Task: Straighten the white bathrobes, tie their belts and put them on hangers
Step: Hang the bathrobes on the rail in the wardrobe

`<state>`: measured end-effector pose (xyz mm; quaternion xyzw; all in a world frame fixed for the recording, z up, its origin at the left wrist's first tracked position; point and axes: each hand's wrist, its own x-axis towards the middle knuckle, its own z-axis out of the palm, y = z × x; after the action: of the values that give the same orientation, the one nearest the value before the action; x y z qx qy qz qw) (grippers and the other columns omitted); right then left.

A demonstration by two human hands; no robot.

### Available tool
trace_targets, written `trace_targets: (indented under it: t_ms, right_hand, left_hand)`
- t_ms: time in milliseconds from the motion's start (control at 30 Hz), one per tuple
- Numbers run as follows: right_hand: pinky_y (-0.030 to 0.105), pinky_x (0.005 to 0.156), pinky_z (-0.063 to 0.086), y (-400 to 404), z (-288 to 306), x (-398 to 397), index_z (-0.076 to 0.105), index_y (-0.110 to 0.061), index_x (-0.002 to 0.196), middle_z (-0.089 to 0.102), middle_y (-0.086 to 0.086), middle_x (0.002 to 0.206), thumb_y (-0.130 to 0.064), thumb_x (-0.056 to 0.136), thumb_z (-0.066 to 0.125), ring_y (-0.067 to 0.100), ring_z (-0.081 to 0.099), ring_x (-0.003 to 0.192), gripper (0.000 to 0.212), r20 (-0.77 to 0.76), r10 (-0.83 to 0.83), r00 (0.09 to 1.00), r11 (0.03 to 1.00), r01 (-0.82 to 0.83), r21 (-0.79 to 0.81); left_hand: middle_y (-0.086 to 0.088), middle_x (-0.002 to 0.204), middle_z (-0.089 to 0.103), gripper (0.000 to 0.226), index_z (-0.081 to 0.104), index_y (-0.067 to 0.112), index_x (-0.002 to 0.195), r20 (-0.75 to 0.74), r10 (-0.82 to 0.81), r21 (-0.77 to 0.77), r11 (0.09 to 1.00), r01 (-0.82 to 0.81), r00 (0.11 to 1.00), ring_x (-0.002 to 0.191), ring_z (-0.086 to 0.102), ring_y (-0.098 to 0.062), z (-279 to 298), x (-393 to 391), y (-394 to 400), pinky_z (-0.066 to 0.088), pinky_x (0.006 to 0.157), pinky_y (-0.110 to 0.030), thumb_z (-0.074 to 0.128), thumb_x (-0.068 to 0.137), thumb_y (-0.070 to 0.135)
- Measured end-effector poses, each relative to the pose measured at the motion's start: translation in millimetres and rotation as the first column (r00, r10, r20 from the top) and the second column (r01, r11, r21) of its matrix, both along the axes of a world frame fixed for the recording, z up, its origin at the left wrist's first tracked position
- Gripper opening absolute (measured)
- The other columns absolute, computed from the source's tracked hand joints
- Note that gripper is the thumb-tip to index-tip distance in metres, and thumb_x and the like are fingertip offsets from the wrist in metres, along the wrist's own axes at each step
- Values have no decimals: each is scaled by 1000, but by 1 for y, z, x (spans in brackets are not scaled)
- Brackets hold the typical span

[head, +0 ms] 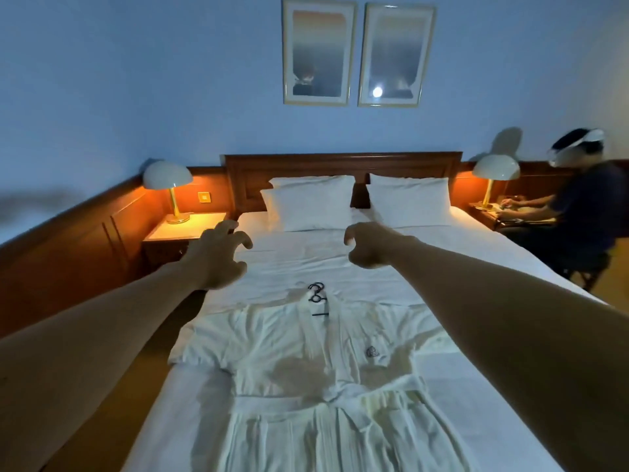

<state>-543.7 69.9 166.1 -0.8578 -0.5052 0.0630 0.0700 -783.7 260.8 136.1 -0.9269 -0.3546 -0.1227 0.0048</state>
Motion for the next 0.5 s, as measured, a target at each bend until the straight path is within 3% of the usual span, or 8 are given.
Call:
trace_targets:
  t_ms: [133,367,500]
  right_hand:
    - [41,109,42,39,-48,41,54,-26,134,48,3,149,-18,91,53,26,47,133,44,-53,-52,997,998,49,-48]
    - [46,112,39,103,-151,110,49,-27,139,45,3,150,-31,94,54,27,46,136,46,-135,-85,987,987,65,-146]
    - [44,112,39,142,-223,161,45,-25,144,45,5,151,-36,98,52,27,45,137,48,-188,-111,976,979,75,-189]
  left_hand:
    - [1,162,22,39,52,36,127,-94,-59,-132,990,46,994,144,28,-30,-55,54,50,34,111,-55,62,90,31]
    - [5,152,31,36,50,34,126,-227,-130,-294,954,59,965,130,41,-24,-154,130,115,37,97,-41,58,91,28]
    - [4,148,37,38,49,32,128,-245,-163,-410,911,50,956,128,43,-26,-220,187,154,37,101,-42,57,92,23]
